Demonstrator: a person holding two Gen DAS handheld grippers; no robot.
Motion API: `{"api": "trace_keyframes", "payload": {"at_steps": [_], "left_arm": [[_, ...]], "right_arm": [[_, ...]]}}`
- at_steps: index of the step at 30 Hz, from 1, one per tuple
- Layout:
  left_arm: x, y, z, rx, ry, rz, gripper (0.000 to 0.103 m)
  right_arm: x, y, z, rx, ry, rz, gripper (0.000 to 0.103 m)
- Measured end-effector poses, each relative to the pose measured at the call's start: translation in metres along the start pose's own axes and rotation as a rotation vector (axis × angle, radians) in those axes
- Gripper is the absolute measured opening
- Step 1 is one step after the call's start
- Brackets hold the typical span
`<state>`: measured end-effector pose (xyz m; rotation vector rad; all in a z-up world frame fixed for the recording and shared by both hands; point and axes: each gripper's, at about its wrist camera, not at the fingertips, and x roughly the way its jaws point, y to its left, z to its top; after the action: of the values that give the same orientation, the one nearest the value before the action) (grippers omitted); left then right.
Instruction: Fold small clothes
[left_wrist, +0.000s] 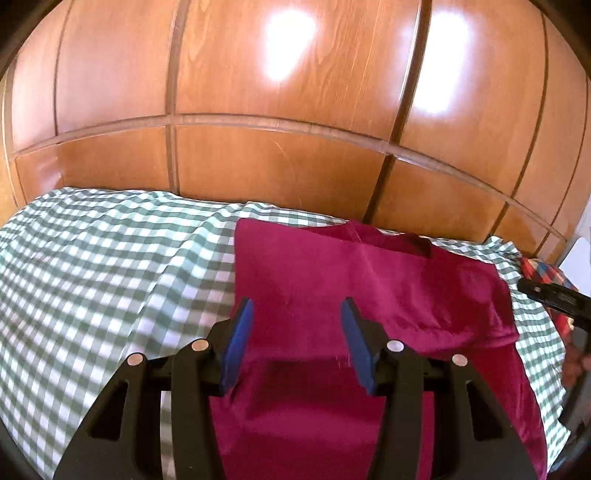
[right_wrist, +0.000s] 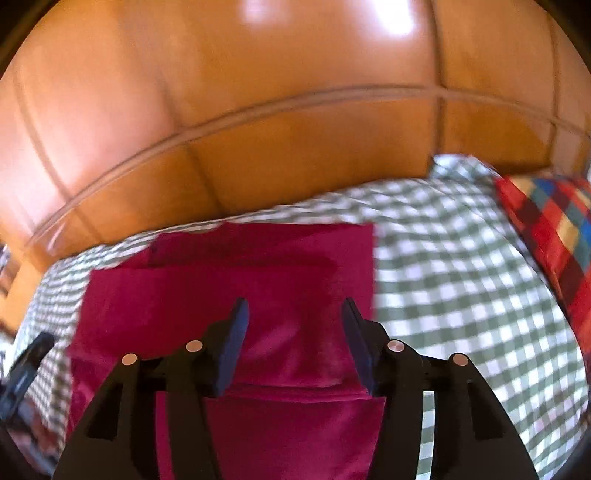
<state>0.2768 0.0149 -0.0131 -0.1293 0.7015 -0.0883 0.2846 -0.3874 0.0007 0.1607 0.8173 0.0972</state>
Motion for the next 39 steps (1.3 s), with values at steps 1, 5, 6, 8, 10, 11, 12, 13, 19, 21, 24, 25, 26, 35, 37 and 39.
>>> {"api": "trace_keyframes", "payload": {"at_steps": [1, 5, 6, 8, 10, 11, 12, 13, 19, 21, 24, 25, 26, 35, 37, 39], "left_arm": [[0.004, 0.001, 0.000, 0.000, 0.008, 0.004, 0.049], [0.037, 0.001, -0.010, 0.020, 0.085, 0.056, 0.049], [0.048, 0.002, -0.016, 0.030, 0.120, 0.080, 0.050], [0.067, 0.007, -0.030, 0.045, 0.165, 0.112, 0.051], [0.070, 0.009, -0.032, 0.034, 0.160, 0.107, 0.051], [0.070, 0.007, -0.031, 0.038, 0.164, 0.117, 0.051], [0.071, 0.007, -0.031, 0.043, 0.165, 0.123, 0.052], [0.070, 0.007, -0.030, 0.043, 0.162, 0.124, 0.052], [0.044, 0.011, -0.025, -0.023, 0.143, 0.098, 0.051], [0.027, 0.011, -0.031, -0.027, 0.125, 0.096, 0.054], [0.006, 0.013, -0.046, -0.037, 0.130, 0.079, 0.054], [-0.001, 0.015, -0.052, -0.035, 0.129, 0.082, 0.054], [-0.006, 0.017, -0.055, -0.035, 0.128, 0.081, 0.054], [-0.068, 0.039, -0.093, -0.048, 0.102, 0.086, 0.060], [-0.081, 0.043, -0.103, -0.036, 0.096, 0.104, 0.062], [-0.091, 0.048, -0.111, -0.044, 0.096, 0.106, 0.063]], "right_arm": [[0.005, 0.012, -0.002, -0.048, 0.009, -0.005, 0.051], [0.044, 0.036, -0.011, -0.128, 0.078, -0.093, 0.051], [0.059, 0.033, -0.018, -0.131, 0.113, -0.159, 0.051], [0.077, 0.028, -0.033, -0.117, 0.129, -0.191, 0.053], [0.076, 0.032, -0.042, -0.147, 0.062, -0.217, 0.054], [0.075, 0.036, -0.042, -0.160, 0.059, -0.234, 0.054], [0.075, 0.037, -0.042, -0.168, 0.060, -0.241, 0.055], [0.074, 0.038, -0.041, -0.175, 0.059, -0.246, 0.055], [0.041, 0.045, -0.047, -0.204, 0.020, -0.276, 0.073], [0.027, 0.049, -0.051, -0.219, -0.005, -0.272, 0.074], [0.006, 0.057, -0.060, -0.246, -0.031, -0.268, 0.074], [0.001, 0.060, -0.063, -0.252, -0.036, -0.265, 0.075], [-0.005, 0.062, -0.066, -0.259, -0.044, -0.264, 0.077], [-0.061, 0.083, -0.102, -0.259, -0.082, -0.209, 0.085], [-0.072, 0.086, -0.110, -0.258, -0.092, -0.202, 0.085], [-0.081, 0.089, -0.116, -0.261, -0.102, -0.200, 0.085]]}}
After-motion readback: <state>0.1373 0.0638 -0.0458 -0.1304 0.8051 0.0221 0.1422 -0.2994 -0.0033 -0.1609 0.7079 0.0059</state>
